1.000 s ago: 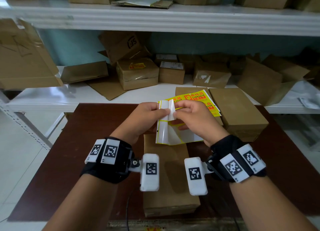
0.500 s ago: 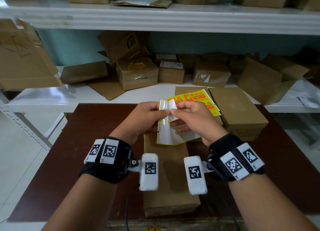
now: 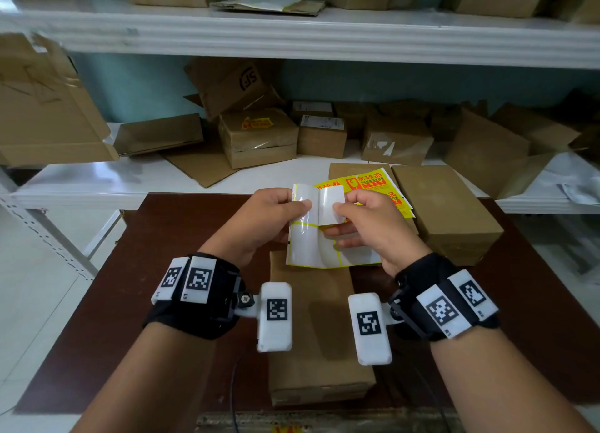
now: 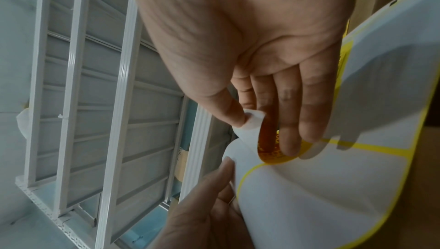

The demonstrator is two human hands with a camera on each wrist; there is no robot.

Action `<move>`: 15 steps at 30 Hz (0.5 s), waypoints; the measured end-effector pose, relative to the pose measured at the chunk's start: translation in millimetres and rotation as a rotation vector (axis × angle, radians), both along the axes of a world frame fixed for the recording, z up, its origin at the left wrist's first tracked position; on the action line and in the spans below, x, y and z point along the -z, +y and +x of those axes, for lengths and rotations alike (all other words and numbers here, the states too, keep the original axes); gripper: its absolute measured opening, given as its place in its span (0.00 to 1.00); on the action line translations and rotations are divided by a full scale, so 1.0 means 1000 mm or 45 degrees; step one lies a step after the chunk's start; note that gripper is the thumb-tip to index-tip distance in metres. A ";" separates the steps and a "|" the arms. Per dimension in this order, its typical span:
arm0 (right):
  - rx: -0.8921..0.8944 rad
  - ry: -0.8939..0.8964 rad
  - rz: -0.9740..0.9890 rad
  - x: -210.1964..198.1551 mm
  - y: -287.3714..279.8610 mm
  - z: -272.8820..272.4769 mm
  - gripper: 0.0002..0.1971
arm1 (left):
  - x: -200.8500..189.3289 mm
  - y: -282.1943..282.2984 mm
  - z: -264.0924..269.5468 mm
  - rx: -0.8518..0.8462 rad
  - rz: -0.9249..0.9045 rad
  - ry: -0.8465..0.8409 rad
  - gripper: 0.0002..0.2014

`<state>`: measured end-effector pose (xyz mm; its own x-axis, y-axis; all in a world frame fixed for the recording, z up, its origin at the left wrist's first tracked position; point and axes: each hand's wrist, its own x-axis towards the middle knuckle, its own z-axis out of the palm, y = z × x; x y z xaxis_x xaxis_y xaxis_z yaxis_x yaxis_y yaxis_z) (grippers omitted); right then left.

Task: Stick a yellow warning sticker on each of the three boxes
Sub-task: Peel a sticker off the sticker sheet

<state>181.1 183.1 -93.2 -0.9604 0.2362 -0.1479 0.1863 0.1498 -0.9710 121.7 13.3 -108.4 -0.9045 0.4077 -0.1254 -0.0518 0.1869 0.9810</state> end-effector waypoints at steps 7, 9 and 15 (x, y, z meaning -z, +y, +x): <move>-0.002 0.025 -0.026 -0.001 -0.002 0.000 0.05 | -0.003 0.000 0.003 0.037 -0.027 -0.036 0.19; -0.005 0.028 -0.032 -0.002 -0.003 0.001 0.04 | -0.001 0.000 0.003 0.053 -0.059 -0.025 0.14; -0.036 0.035 -0.042 -0.002 -0.002 0.000 0.06 | -0.001 -0.001 0.002 0.038 -0.085 -0.006 0.08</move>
